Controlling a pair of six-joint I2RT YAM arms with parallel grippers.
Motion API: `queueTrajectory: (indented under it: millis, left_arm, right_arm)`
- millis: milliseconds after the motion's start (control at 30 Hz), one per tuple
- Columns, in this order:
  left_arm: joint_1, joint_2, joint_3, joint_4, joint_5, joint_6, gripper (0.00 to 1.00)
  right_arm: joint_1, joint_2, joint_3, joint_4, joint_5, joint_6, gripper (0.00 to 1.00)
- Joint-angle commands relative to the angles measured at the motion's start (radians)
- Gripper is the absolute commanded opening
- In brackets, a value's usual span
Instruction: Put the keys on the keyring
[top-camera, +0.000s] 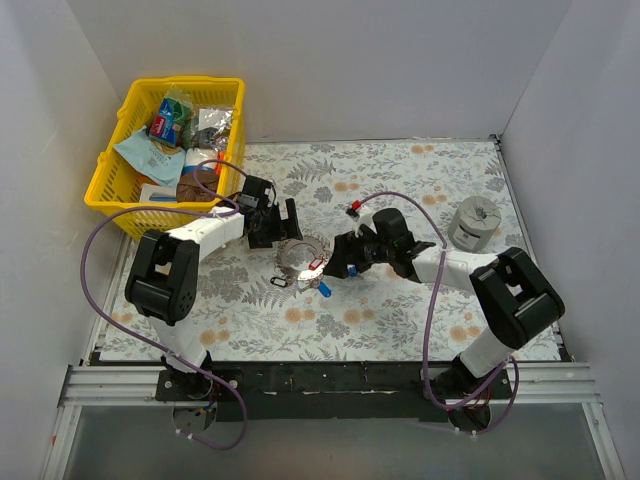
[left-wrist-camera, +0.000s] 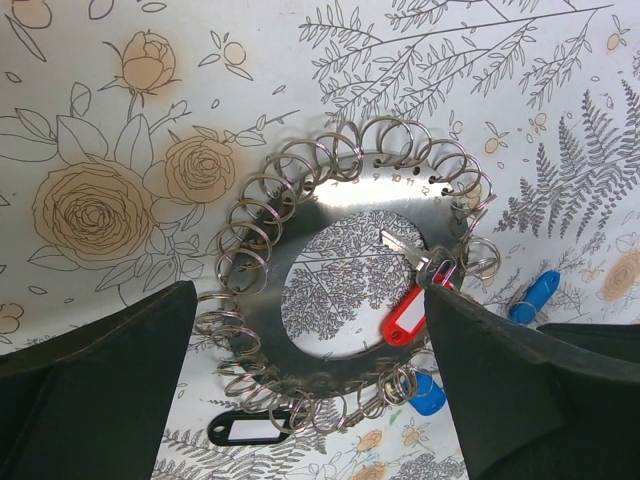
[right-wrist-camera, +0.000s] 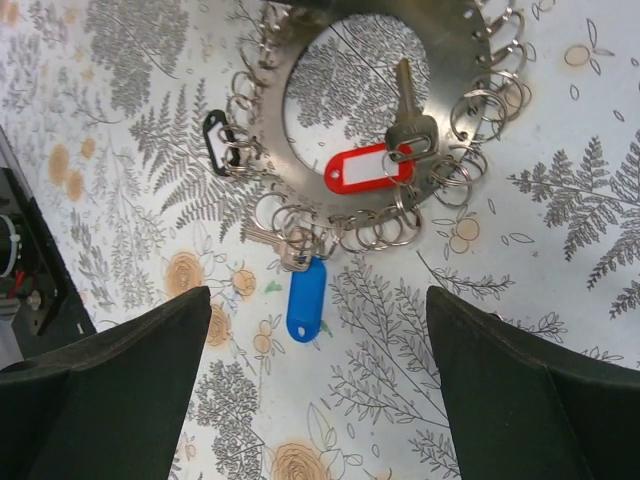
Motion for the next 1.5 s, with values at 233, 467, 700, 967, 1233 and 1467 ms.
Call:
queueTrajectory:
  millis: [233, 467, 700, 967, 1233, 1467]
  left_arm:
    - [0.005, -0.029, -0.006, 0.032, 0.053, 0.015, 0.98]
    - [0.005, -0.082, -0.017, 0.037, 0.016, 0.026, 0.98]
    - [-0.001, -0.222, -0.055, 0.043, -0.131, 0.009, 0.98]
    - [-0.004, -0.242, -0.084, 0.038, -0.113, 0.015, 0.93]
    - [-0.037, -0.193, -0.097, 0.008, -0.159, 0.011, 0.91]
    - [-0.067, -0.127, -0.103, -0.009, -0.205, -0.022, 0.91]
  right_arm:
    - [0.047, -0.121, -0.026, 0.042, -0.042, 0.051, 0.95]
    - [0.065, -0.185, -0.042, 0.047, 0.024, 0.038, 0.95]
    - [0.059, -0.193, 0.11, -0.127, 0.369, -0.06, 0.97]
    - [0.044, 0.005, 0.254, -0.15, 0.294, -0.024, 0.85]
    - [0.047, 0.195, 0.363, -0.214, 0.271, -0.01, 0.58]
    - [0.054, 0.23, 0.349, -0.234, 0.264, -0.008, 0.5]
